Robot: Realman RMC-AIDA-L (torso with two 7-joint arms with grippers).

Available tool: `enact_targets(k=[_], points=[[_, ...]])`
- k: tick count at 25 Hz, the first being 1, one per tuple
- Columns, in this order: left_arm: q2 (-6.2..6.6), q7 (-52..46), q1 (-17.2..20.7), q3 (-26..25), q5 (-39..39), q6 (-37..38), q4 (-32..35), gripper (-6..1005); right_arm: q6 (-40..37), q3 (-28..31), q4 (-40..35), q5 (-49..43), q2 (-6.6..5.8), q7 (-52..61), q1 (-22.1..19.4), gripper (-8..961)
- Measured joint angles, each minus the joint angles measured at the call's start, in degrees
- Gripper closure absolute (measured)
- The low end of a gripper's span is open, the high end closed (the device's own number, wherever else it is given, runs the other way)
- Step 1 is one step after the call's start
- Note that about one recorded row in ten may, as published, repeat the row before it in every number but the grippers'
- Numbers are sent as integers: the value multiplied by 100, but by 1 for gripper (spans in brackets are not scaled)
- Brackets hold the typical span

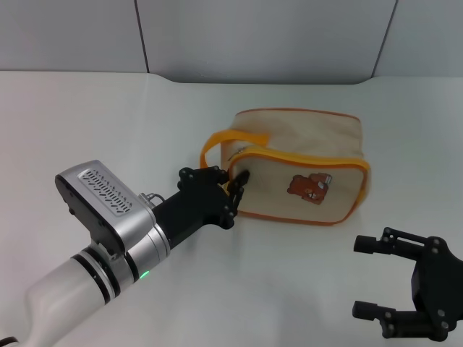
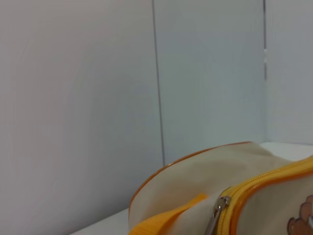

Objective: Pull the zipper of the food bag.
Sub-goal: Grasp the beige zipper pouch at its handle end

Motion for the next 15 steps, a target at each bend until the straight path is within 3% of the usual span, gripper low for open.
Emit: enact_targets(k=[5,10,15], points=[[0,123,64,52,52,293,-4,878,-102,218,32,0,17,-235,-37,134],[0,944,248,148,56,903,-26,913,-198,966,63,112,191,-773,-141,134],[15,2106,275,236,57,1803,62,928,49,1589,847,870,230,-1719,-268,134]])
